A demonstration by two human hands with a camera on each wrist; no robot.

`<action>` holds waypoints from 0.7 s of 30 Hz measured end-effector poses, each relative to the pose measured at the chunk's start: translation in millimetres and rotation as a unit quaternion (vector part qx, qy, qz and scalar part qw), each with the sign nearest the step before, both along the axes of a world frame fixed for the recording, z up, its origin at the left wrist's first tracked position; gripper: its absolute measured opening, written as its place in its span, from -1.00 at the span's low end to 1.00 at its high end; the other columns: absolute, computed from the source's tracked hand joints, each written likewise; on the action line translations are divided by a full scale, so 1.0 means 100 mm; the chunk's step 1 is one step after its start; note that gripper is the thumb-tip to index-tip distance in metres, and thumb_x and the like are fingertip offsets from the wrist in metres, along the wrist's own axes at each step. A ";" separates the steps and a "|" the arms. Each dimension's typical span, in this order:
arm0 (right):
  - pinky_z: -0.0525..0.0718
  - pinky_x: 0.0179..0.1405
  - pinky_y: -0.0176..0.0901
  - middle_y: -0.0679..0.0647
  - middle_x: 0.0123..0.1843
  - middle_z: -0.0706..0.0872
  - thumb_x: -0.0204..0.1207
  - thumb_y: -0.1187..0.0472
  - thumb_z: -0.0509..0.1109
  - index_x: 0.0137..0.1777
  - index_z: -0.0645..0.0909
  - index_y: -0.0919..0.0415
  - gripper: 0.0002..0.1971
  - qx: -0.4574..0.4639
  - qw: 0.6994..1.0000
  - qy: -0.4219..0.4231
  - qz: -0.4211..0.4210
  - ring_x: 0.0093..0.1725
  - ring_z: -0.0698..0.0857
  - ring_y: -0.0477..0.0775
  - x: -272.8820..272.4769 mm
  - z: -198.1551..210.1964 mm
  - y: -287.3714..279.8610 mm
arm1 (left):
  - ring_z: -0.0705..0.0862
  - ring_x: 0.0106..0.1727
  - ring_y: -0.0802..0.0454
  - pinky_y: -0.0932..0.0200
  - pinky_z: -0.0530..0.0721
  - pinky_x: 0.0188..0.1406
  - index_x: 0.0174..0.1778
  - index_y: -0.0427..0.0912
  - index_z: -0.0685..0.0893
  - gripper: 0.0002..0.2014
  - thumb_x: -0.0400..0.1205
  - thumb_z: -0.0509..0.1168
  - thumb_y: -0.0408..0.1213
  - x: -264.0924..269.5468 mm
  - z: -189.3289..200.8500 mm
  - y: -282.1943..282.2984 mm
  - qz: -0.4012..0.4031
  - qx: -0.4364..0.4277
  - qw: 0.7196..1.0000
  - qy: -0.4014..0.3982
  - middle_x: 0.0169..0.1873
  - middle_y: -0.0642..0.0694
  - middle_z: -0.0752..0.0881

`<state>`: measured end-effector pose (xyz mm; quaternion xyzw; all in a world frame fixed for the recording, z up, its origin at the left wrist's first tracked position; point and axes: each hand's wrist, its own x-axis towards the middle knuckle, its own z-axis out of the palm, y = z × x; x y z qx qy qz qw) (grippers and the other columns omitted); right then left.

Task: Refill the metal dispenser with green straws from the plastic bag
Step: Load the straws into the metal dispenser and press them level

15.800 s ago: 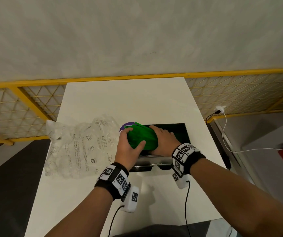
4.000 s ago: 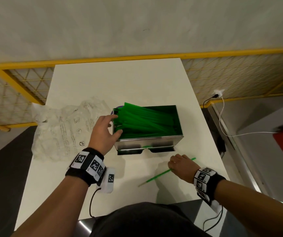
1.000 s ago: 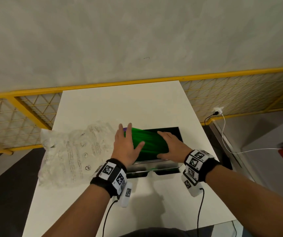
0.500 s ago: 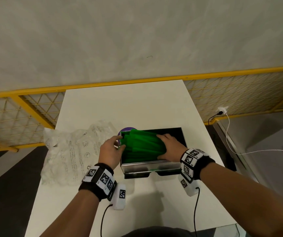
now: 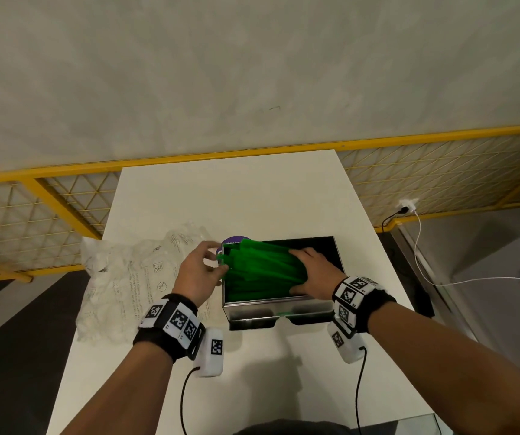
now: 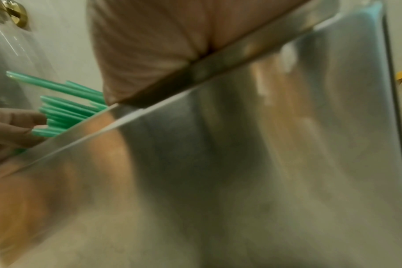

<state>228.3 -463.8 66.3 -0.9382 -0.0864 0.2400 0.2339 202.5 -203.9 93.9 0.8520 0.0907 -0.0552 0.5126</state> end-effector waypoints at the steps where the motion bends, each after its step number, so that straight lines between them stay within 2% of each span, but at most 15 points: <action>1: 0.40 0.48 0.16 0.14 0.54 0.25 0.30 -0.03 0.60 0.63 0.12 0.02 -0.03 -0.001 1.000 0.001 0.000 0.51 0.29 0.22 0.00 0.00 0.00 | 0.70 -0.27 -0.07 0.27 0.73 -0.37 0.22 0.08 0.58 -0.58 0.54 0.39 -0.45 0.00 0.00 -0.01 -0.021 0.006 1.000 0.009 -0.07 -0.04 0.58; 3: 0.41 0.48 0.15 0.14 0.54 0.26 0.29 -0.03 0.60 0.63 0.13 0.01 -0.03 0.000 1.000 -0.001 -0.001 0.51 0.30 0.21 -0.01 -0.01 0.00 | 0.70 -0.31 -0.01 0.36 0.69 -0.38 0.34 0.01 0.58 -0.53 0.54 0.40 -0.44 0.00 0.01 -0.02 -0.047 0.032 0.998 0.018 0.02 -0.10 0.61; 5: 0.42 0.47 0.15 0.13 0.53 0.28 0.29 -0.03 0.60 0.63 0.13 0.02 -0.03 0.001 1.000 -0.002 -0.002 0.50 0.32 0.21 -0.01 -0.01 0.01 | 0.69 -0.43 0.03 0.48 0.61 -0.45 0.24 -0.17 0.66 -0.64 0.52 0.42 -0.44 0.02 0.02 -0.04 -0.042 0.060 0.997 0.019 0.02 -0.15 0.66; 8: 0.42 0.48 0.14 0.12 0.54 0.28 0.29 -0.03 0.60 0.63 0.13 0.02 -0.03 0.003 1.000 -0.004 -0.006 0.50 0.32 0.19 -0.02 0.00 0.00 | 0.67 -0.52 0.13 0.55 0.53 -0.53 0.05 -0.27 0.74 -0.77 0.48 0.46 -0.44 0.02 0.05 -0.03 -0.018 0.056 0.998 0.022 -0.14 -0.18 0.70; 10: 0.41 0.49 0.12 0.12 0.54 0.29 0.30 -0.02 0.60 0.63 0.13 0.01 -0.03 0.010 1.000 -0.004 -0.012 0.51 0.31 0.19 -0.02 0.00 0.00 | 0.67 -0.51 0.13 0.56 0.50 -0.57 -0.03 -0.26 0.76 -0.82 0.46 0.48 -0.45 0.01 0.12 -0.01 0.000 0.042 0.999 0.015 -0.26 -0.19 0.72; 12: 0.41 0.49 0.12 0.11 0.53 0.29 0.29 -0.03 0.61 0.63 0.13 0.01 -0.03 0.015 1.000 -0.007 -0.017 0.51 0.31 0.19 -0.03 0.01 -0.01 | 0.67 -0.57 0.22 0.56 0.48 -0.59 -0.10 -0.20 0.76 -0.87 0.47 0.48 -0.43 0.00 0.23 0.06 0.006 0.037 0.999 0.005 -0.38 -0.12 0.72; 15: 0.41 0.48 0.08 0.11 0.52 0.29 0.29 -0.03 0.60 0.64 0.12 0.01 -0.02 0.016 1.000 -0.005 -0.019 0.50 0.31 0.19 -0.02 0.01 -0.01 | 0.65 -0.59 0.30 0.56 0.47 -0.60 -0.18 -0.14 0.77 -0.89 0.46 0.48 -0.43 0.00 0.46 0.26 0.010 0.049 0.999 -0.019 -0.44 -0.08 0.71; 18: 0.41 0.48 0.09 0.11 0.53 0.28 0.30 -0.04 0.60 0.64 0.10 0.00 -0.02 0.011 1.000 -0.001 -0.016 0.51 0.30 0.19 -0.02 0.01 0.00 | 0.68 -0.56 0.25 0.52 0.51 -0.58 -0.19 -0.14 0.76 -0.90 0.46 0.48 -0.42 0.00 0.65 0.42 -0.010 0.067 0.997 -0.029 -0.40 -0.10 0.73; 21: 0.42 0.48 0.09 0.11 0.54 0.27 0.31 -0.04 0.59 0.64 0.11 0.01 -0.03 0.005 1.000 0.001 -0.016 0.51 0.31 0.19 -0.02 0.02 0.02 | 0.70 -0.51 0.12 0.41 0.56 -0.51 -0.21 -0.11 0.63 -0.87 0.52 0.41 -0.42 0.00 0.57 0.37 -0.066 0.088 0.994 -0.005 -0.19 -0.11 0.69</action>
